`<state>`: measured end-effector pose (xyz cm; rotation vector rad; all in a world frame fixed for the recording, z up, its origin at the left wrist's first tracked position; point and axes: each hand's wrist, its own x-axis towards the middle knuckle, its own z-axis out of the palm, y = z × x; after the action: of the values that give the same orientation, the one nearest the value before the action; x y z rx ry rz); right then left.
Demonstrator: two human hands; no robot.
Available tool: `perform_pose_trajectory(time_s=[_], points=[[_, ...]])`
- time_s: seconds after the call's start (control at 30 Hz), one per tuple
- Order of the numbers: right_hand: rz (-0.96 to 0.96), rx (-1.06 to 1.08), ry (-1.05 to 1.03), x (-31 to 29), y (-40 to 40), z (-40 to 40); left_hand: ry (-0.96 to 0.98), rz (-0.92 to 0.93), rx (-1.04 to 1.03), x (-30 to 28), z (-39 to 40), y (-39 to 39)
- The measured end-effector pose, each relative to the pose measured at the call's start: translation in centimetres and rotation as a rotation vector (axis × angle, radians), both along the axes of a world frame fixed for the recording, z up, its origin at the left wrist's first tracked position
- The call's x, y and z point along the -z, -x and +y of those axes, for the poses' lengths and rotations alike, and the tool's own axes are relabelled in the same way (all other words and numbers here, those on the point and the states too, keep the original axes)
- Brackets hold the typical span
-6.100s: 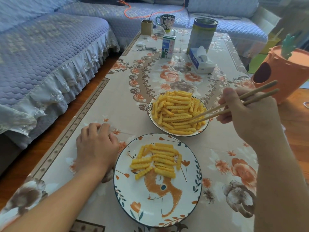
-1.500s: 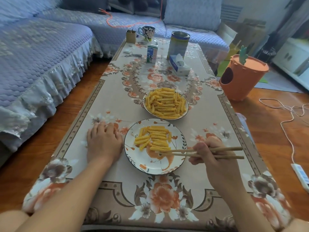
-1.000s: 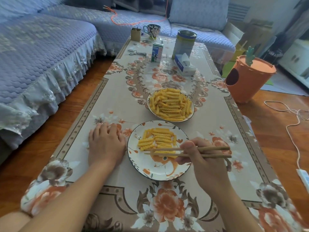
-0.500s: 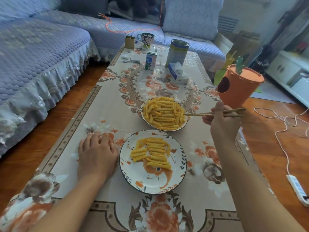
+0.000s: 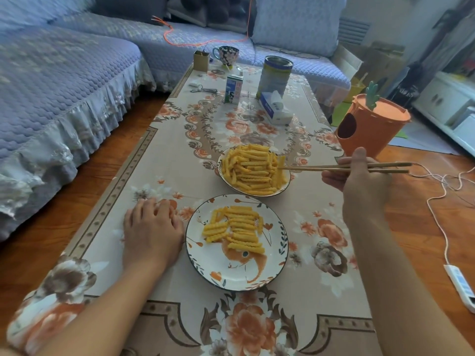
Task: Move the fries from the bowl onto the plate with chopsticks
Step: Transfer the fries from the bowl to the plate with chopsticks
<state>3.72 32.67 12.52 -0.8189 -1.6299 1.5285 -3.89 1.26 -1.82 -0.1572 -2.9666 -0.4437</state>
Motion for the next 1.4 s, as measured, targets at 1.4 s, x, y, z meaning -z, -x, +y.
perform_pose_trajectory(time_s=[1.4], points=[[0.022,-0.399,-0.244,0.9,4.0,-0.8,0.053,0.002,0.01,0.2,-0.2,0.0]])
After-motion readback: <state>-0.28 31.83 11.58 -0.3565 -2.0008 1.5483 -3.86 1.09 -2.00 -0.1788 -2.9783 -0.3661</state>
